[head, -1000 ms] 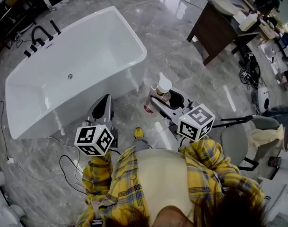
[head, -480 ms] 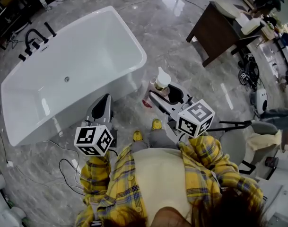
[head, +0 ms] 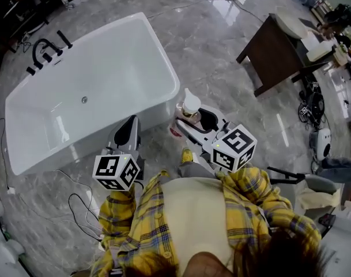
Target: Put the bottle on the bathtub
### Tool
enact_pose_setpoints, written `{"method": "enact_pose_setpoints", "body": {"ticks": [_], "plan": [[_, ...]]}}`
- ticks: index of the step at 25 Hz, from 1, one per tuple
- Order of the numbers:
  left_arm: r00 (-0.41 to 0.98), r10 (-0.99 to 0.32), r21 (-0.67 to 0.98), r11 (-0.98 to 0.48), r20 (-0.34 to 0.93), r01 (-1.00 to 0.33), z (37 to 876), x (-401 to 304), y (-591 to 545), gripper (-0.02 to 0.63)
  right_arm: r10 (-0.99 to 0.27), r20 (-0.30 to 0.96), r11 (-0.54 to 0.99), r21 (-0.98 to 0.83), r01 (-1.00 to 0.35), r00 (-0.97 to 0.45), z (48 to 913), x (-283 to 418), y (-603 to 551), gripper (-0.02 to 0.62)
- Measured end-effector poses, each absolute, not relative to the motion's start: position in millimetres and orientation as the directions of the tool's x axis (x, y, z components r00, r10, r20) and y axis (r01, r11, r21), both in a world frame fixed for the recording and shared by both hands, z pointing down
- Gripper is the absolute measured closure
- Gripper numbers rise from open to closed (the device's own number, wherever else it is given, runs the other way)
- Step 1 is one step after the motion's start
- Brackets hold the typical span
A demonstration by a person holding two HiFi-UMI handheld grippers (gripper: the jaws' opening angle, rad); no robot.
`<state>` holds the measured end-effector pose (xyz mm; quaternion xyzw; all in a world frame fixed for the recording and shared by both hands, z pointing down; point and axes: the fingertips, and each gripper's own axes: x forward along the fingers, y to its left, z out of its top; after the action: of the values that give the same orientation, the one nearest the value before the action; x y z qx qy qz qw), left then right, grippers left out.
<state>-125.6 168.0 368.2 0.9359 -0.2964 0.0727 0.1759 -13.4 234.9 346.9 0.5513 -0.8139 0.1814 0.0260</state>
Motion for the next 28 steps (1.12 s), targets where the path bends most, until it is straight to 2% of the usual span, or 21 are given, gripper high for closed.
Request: {"method": "enact_pose_setpoints", "body": {"ticks": [12,21,28], "plan": [[0.743,-0.610,0.281,-0.688,0.275,-0.669,368.2,-64.9,145.3,0.598,-0.825,0.239,0.450,-0.269,-0.851,-0.512,346.1,47.1,188.2,0.374],[0.717,-0.634,0.275,-0.663,0.291,-0.697,370.3,-59.6,117.6,0.598,-0.812,0.231,0.469,-0.289,-0.835,-0.536,350.9,57.3,155.3,0.374],[0.730,-0.614,0.287,-0.672,0.300,-0.683,381.2,-29.7,72.9,0.598,-0.808,0.254,0.467,-0.276,-0.840,-0.532,355.5,74.6,115.6,0.374]]}}
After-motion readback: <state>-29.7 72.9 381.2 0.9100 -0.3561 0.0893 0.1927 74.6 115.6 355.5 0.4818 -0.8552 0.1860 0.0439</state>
